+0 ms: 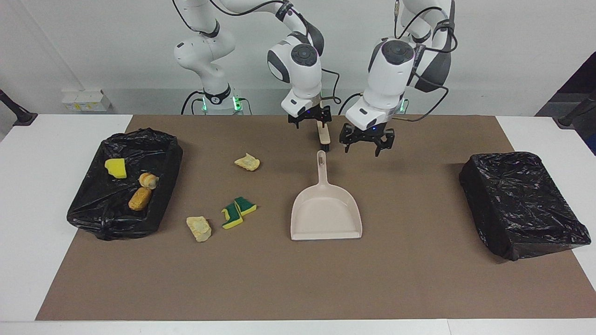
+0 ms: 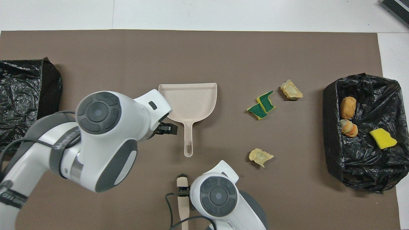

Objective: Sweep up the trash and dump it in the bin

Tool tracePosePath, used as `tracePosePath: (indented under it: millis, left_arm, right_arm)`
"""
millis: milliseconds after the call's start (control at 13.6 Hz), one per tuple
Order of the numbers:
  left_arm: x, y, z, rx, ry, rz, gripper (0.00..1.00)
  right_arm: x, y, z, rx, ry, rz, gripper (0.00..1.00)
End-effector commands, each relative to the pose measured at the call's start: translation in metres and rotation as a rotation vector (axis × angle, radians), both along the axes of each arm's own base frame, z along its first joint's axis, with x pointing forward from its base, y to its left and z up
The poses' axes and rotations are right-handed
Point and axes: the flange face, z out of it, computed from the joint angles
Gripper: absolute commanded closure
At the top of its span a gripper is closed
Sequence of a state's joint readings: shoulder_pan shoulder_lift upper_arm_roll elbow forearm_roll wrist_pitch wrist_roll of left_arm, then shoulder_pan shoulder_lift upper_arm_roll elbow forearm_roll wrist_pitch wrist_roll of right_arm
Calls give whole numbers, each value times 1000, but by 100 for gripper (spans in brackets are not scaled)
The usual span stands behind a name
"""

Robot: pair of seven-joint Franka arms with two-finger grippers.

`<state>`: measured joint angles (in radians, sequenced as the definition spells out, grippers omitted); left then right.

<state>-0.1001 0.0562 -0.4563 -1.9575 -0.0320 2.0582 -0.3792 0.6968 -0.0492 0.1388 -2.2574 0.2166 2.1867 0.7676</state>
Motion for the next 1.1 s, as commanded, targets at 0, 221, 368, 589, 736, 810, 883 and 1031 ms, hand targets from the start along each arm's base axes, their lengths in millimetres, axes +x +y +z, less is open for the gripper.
tracePosePath:
  millis: [0, 221, 368, 589, 736, 810, 883, 1031]
  left_arm:
    - [-14, -31, -37, -21, 15, 24, 0]
    - [-39, -47, -78, -23, 29, 0, 0]
    - [-40, -49, -87, -33, 24, 1, 0]
    - [-37, -51, -94, -52, 16, 4, 0]
    - [-32, -54, -102, -69, 13, 5, 0]
    - [-29, -56, -101, -82, -2, 4, 0]
    - [-27, -56, -107, -85, 1, 3, 0]
    - [-24, -57, -114, -90, 6, 4, 7]
  right_arm:
    - [-41, -24, -5, 18, -31, -49, 0]
    - [-85, -14, -2, 33, -53, -63, 0]
    - [-107, -1, 1, 37, -53, -66, 0]
    - [-133, 19, -8, 35, -50, -69, 0]
    - [-144, 33, -24, 15, -49, -45, 2]
    - [-147, 38, -32, 10, -51, -34, 6]
    - [-152, 43, -38, 4, -52, -16, 9]
    - [-151, 48, -38, 7, -53, -13, 18]
